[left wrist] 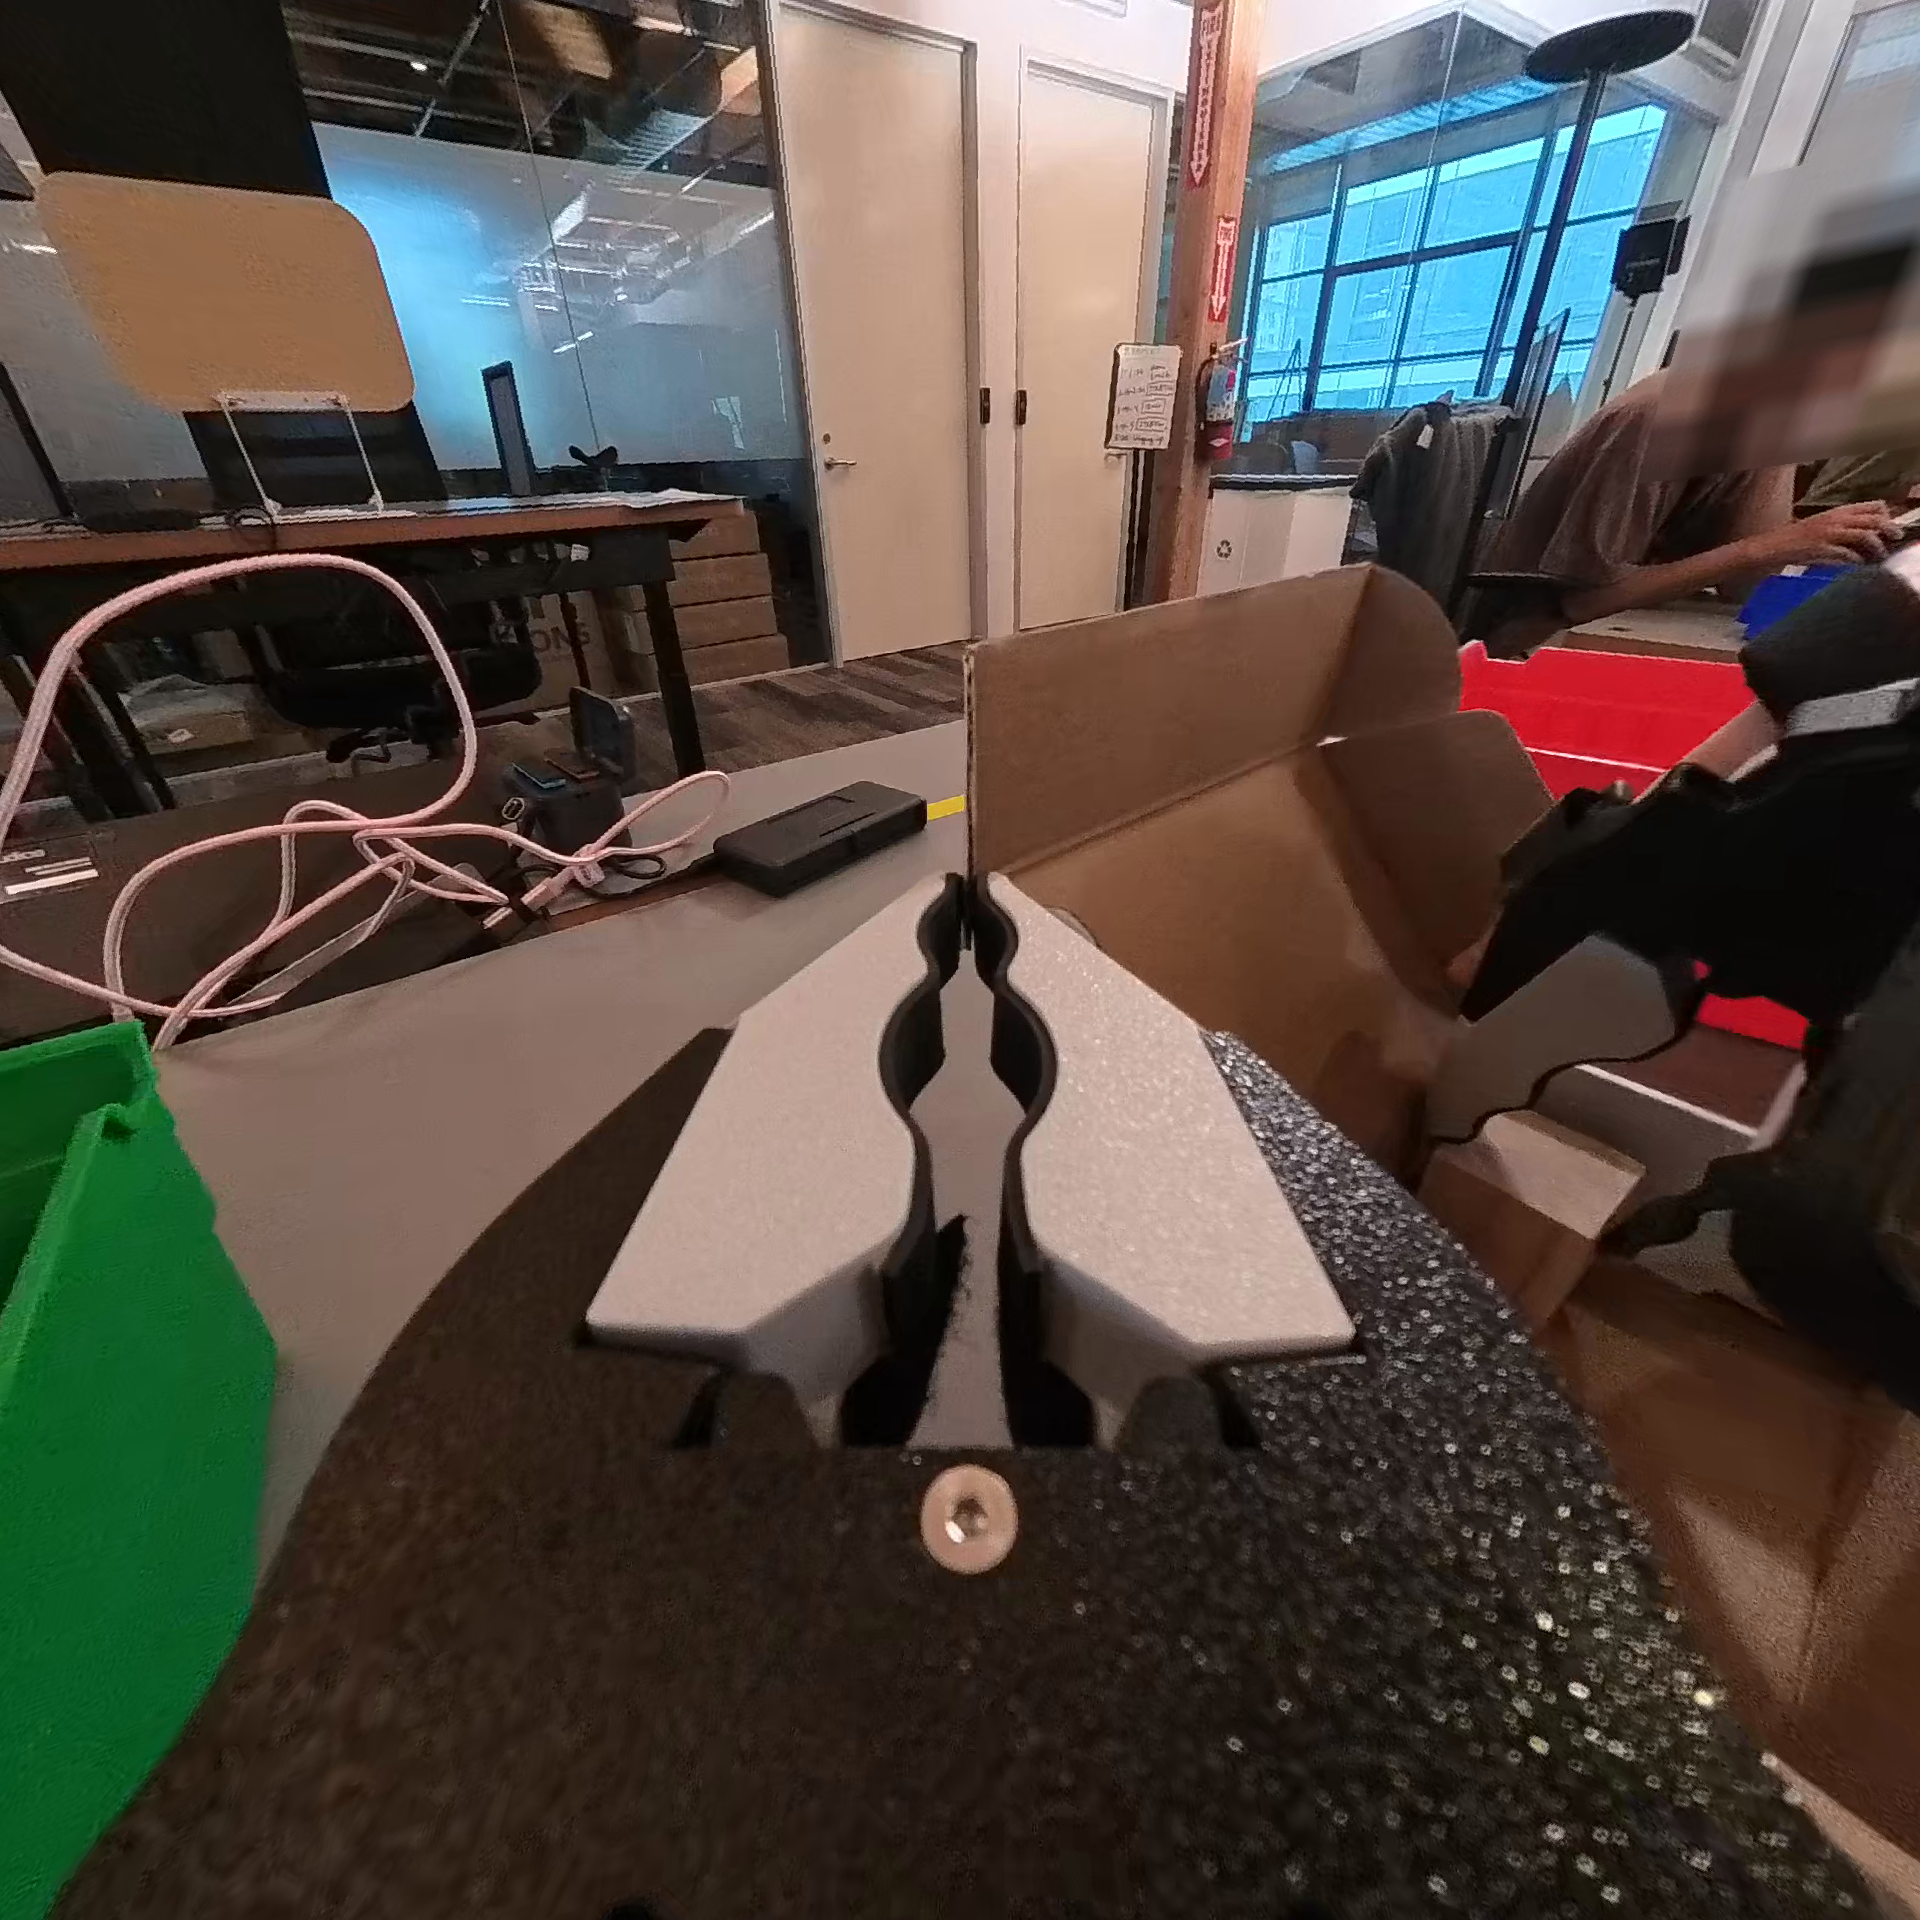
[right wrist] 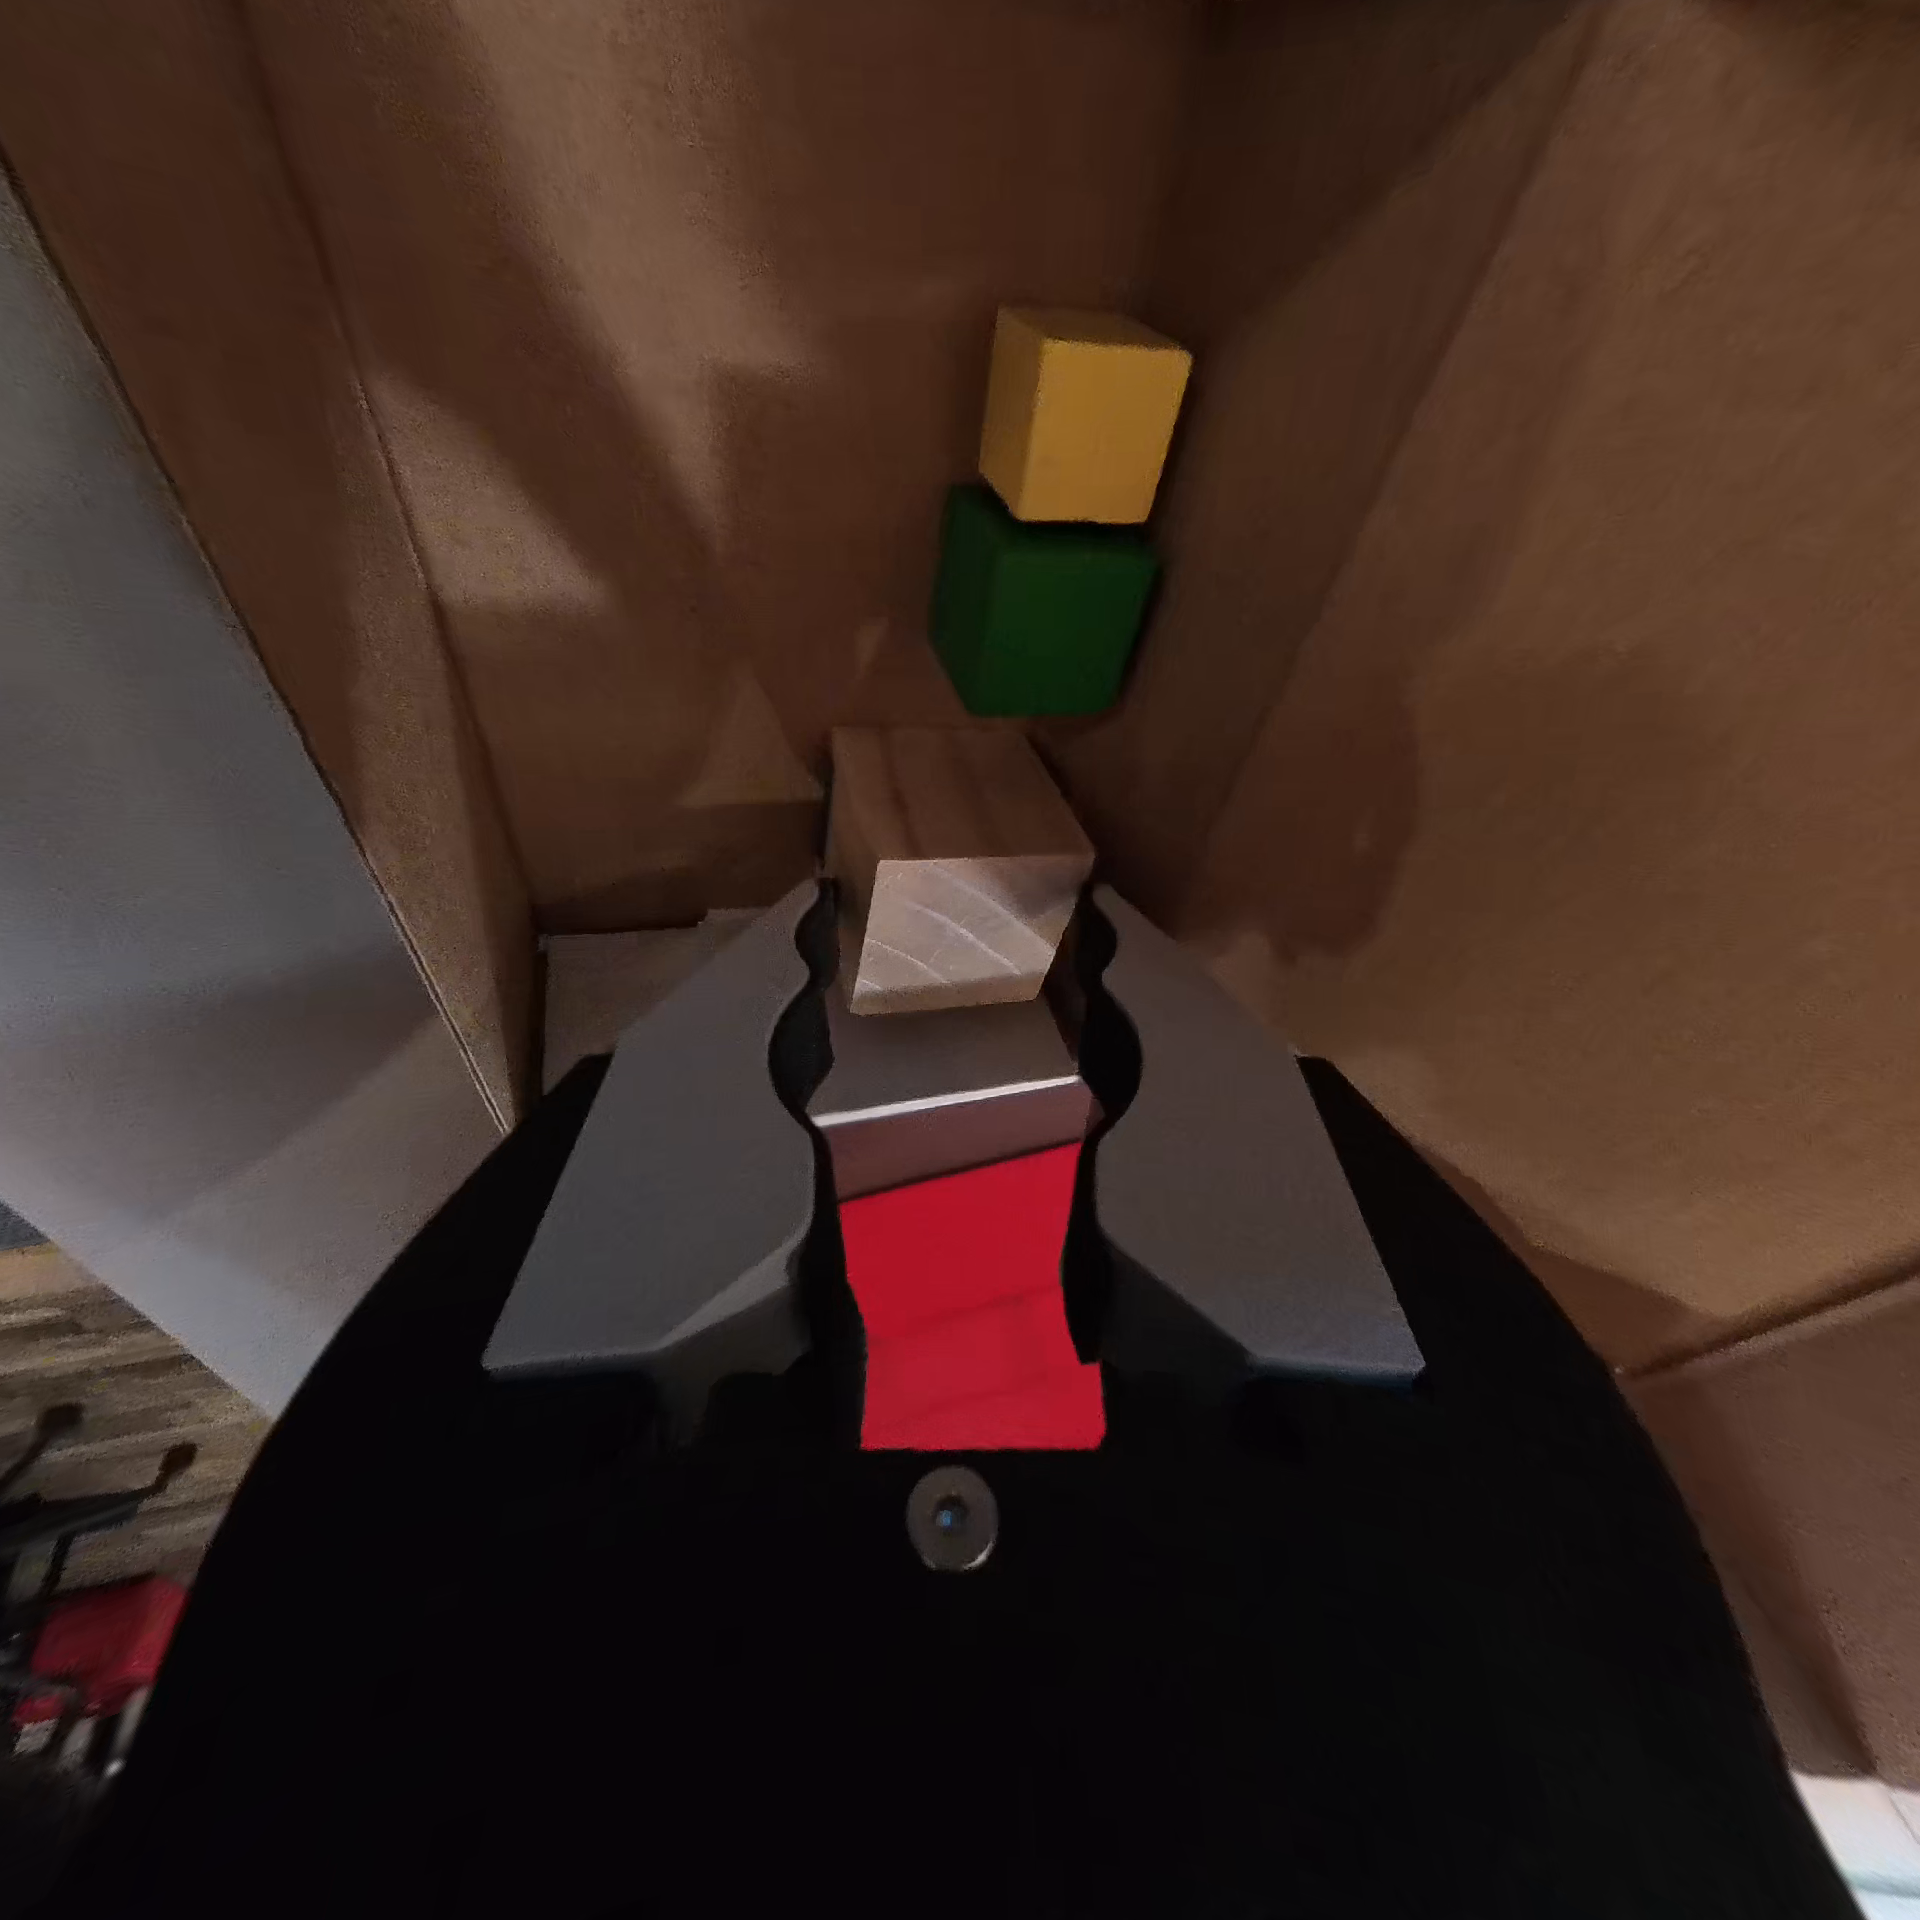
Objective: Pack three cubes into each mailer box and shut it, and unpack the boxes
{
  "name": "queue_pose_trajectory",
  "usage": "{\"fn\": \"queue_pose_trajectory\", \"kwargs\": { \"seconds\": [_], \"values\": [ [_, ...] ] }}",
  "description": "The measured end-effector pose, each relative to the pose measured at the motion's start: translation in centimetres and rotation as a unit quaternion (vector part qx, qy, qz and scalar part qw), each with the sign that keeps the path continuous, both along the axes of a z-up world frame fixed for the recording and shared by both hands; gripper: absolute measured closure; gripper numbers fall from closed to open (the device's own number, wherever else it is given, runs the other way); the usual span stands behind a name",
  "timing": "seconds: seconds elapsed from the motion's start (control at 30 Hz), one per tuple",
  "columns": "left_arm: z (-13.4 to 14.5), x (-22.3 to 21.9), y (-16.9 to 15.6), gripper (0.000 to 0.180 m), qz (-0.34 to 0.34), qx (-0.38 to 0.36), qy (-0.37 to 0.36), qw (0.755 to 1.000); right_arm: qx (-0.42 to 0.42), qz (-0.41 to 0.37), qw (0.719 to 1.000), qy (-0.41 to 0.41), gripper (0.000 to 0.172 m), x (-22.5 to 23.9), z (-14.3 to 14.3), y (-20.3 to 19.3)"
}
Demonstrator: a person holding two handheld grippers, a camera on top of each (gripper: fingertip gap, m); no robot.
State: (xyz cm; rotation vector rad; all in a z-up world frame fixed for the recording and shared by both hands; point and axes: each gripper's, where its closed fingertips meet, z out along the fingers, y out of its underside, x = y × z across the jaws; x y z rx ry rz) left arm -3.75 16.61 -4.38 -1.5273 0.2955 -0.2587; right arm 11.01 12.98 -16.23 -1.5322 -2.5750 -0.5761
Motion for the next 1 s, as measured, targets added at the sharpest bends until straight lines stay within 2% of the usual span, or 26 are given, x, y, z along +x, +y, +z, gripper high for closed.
{"fn": "queue_pose_trajectory", "kwargs": {
  "seconds": [0.13,0.33,0.43,0.57,0.63,0.7,0.73,0.77,0.83,1.0],
  "values": [
    [-0.1,0.0,0.1,0.180,-0.001,-0.001,0.001,1.000,-0.014,0.027,1.000,0.003,0.128,-0.1,0.1,-0.2],
    [-0.2,0.3,0.1,0.180,-0.004,-0.003,0.006,1.000,-0.087,0.056,0.994,0.034,0.129,-0.5,0.3,-2.7],
    [-0.2,0.3,0.1,0.180,-0.004,-0.003,0.006,1.000,-0.119,0.043,0.991,0.047,0.128,-0.6,0.4,-3.8],
    [-0.2,0.3,0.1,0.180,-0.005,-0.003,0.006,1.000,-0.093,0.023,0.994,0.047,0.108,-0.2,0.5,-2.8],
    [-0.2,0.4,0.0,0.180,-0.005,-0.003,0.006,1.000,-0.101,0.010,0.994,0.043,0.104,0.0,0.2,-3.0],
    [-0.2,0.4,0.1,0.180,-0.005,-0.003,0.006,1.000,-0.100,0.000,0.995,0.025,0.106,0.3,-0.4,-3.0],
    [-0.2,0.4,0.1,0.180,-0.006,-0.003,0.005,1.000,-0.098,0.000,0.995,0.010,0.109,0.6,-0.8,-3.0],
    [-0.2,0.4,0.1,0.180,-0.006,-0.003,0.005,1.000,-0.096,0.005,0.995,-0.003,0.121,0.9,-1.1,-3.1],
    [-0.2,0.3,0.1,0.180,-0.005,-0.003,0.006,1.000,-0.090,0.012,0.996,-0.010,0.123,0.9,-1.3,-3.1],
    [-0.2,0.3,0.1,0.180,-0.004,0.000,0.007,1.000,-0.099,0.028,0.992,0.079,0.124,-0.7,1.1,-4.2]
  ]
}}
